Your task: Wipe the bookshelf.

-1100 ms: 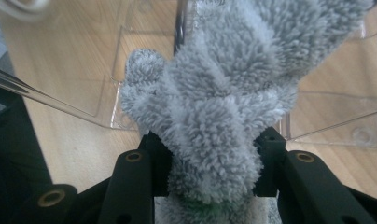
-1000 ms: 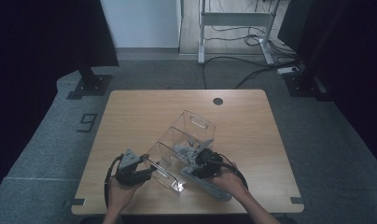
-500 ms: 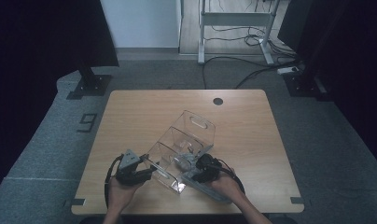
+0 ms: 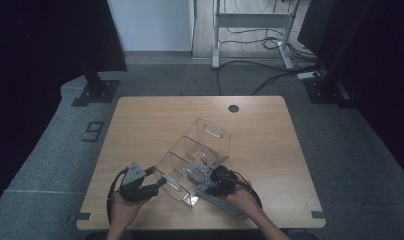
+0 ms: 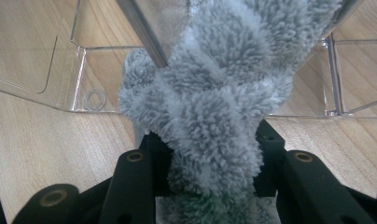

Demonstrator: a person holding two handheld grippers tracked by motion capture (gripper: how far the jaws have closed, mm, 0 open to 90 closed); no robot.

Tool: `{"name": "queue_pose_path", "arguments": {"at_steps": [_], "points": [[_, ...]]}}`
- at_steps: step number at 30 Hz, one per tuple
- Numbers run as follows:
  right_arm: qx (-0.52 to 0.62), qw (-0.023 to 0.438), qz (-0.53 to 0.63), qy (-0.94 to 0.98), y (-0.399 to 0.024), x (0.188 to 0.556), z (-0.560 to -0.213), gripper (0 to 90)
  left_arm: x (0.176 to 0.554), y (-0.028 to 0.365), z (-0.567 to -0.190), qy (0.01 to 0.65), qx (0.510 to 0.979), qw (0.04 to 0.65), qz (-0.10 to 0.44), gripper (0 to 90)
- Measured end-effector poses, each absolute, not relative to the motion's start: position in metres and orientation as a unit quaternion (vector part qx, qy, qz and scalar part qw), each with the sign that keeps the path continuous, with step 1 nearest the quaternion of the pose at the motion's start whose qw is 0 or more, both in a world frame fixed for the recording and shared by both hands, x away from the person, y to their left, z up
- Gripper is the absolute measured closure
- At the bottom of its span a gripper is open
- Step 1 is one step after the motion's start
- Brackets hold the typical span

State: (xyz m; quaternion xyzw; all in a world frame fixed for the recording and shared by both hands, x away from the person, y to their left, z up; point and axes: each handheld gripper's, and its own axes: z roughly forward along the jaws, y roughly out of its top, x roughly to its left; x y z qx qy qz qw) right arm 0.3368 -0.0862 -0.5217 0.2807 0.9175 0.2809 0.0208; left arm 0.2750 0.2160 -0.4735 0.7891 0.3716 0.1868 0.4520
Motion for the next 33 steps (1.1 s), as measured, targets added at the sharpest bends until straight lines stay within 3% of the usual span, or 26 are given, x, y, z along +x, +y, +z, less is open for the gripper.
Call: {"name": "queue_pose_path", "arguments": {"at_steps": [4, 17, 27, 33], "points": [[0.28, 0.019, 0.281, 0.918, -0.086, 0.337, -0.522, 59.9, 0.275, 0.219, -0.473, 0.374, 0.787, 0.457, 0.181, 46.0], [0.29, 0.035, 0.274, 0.916, -0.1, 0.344, -0.512, 59.7, 0.288, 0.207, -0.474, 0.377, 0.784, 0.456, 0.189, 45.3], [0.281, 0.043, 0.296, 0.912, -0.119, 0.329, -0.471, 59.9, 0.278, 0.222, -0.472, 0.341, 0.812, 0.432, 0.195, 13.9], [0.28, 0.04, 0.308, 0.908, -0.127, 0.324, -0.446, 59.9, 0.281, 0.237, -0.483, 0.351, 0.827, 0.397, 0.187, 11.4]]}}
